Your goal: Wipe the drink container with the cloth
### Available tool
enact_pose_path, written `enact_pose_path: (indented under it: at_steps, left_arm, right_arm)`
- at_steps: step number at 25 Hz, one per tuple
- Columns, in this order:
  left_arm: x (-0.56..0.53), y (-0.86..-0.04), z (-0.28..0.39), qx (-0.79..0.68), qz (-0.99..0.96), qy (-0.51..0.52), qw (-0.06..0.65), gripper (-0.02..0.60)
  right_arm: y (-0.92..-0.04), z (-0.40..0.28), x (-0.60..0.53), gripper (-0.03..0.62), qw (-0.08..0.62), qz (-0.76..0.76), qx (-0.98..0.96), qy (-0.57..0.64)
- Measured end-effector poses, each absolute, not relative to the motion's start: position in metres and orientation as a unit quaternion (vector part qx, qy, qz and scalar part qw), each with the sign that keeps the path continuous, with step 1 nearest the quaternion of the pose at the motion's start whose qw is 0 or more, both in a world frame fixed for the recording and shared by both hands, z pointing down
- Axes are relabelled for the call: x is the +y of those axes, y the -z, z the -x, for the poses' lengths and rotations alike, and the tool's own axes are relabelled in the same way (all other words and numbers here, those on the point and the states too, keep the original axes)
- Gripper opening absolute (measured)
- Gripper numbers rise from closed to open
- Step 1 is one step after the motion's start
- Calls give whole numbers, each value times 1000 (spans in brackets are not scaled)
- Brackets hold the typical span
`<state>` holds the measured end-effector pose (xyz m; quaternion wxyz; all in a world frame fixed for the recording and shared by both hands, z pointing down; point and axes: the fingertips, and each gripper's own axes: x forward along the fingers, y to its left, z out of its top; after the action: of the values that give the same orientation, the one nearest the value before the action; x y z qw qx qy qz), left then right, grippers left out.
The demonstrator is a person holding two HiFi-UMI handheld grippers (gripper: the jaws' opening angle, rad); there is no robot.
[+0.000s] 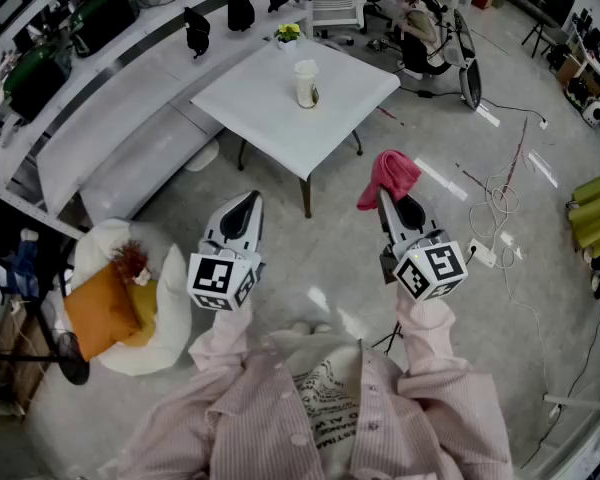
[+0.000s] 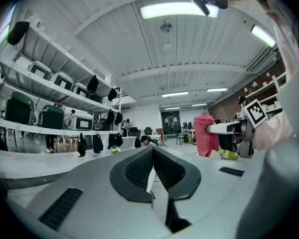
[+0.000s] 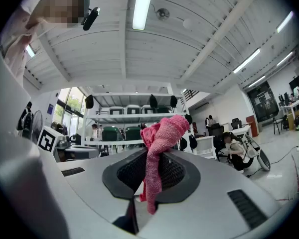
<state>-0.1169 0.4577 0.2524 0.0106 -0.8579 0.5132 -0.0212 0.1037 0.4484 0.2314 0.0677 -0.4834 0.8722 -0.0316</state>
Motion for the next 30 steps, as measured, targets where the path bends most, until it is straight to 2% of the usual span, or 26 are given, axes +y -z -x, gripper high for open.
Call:
enact_pose_path:
  at_steps: [23,24,26,28,30]
  left_arm:
    - [427,-266,85,526,850,20,-8,6]
    - [424,-267,84,524,852,19,-10,20]
    - [417,-268,80,517,856,18,-13,115]
    - [411,-272,78,515,857,23,-16,115]
    - [403,-275,77,513,858,28,-18,152]
  right_arm:
    - [-250,-135,420,40,63,469,880,49]
    - [-250,-137,417,40,65,469,879,50]
    - [-253,-140,409,40,66,469,879,55]
    - [-259,-141,402,40,66,469,878,65]
    - [-265,-142,395,40,66,470,877,73]
